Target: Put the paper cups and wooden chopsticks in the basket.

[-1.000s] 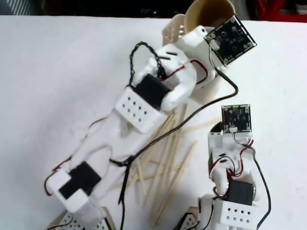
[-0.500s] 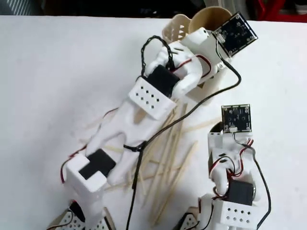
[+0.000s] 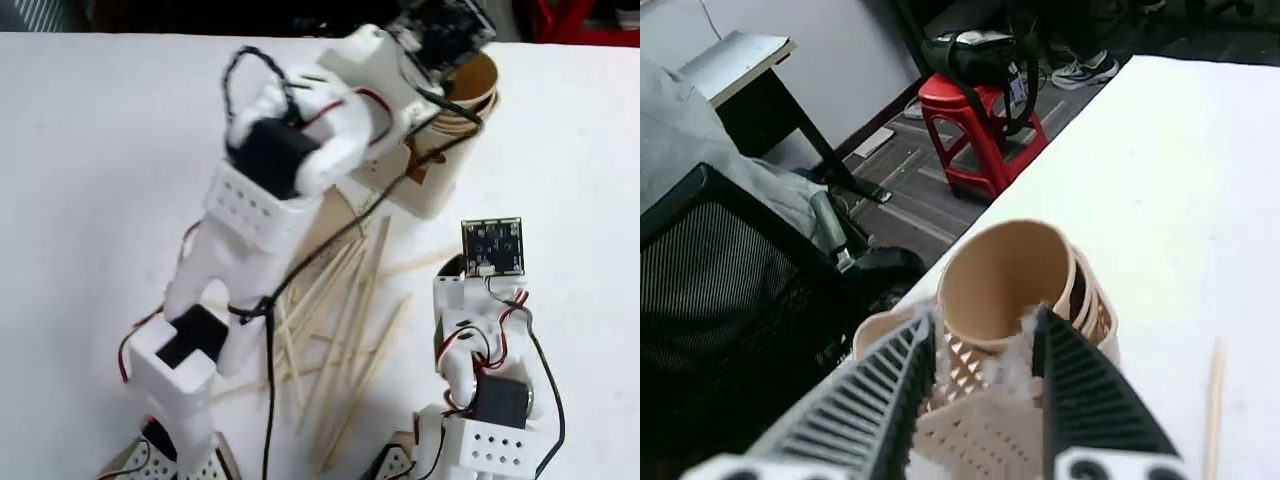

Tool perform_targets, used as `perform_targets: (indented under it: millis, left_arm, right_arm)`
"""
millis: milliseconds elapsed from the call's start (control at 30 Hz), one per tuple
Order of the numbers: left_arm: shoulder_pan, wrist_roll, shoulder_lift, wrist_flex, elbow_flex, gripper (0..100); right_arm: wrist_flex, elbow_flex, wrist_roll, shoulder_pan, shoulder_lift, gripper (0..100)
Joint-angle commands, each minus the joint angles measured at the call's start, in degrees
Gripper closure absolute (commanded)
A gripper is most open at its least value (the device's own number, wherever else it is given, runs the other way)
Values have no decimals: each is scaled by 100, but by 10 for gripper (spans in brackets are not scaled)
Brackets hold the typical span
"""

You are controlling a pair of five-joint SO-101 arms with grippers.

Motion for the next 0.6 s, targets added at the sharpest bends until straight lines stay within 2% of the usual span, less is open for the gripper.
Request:
perform_targets:
  millis: [0, 200, 400, 567]
  left_arm:
    - [-338, 70, -84, 1336, -747, 828]
    - [-752, 79, -92, 2602, -1231, 828]
    - [-1420, 404, -532, 2655, -976, 828]
    - [-1446, 396, -1947, 2655, 185, 828]
  right_arm:
    - [-84, -44, 53, 66, -57, 978]
    - [-75, -44, 53, 48, -22, 978]
    - [66, -246, 53, 31, -13, 953]
    - [321, -413, 44, -163, -13, 930]
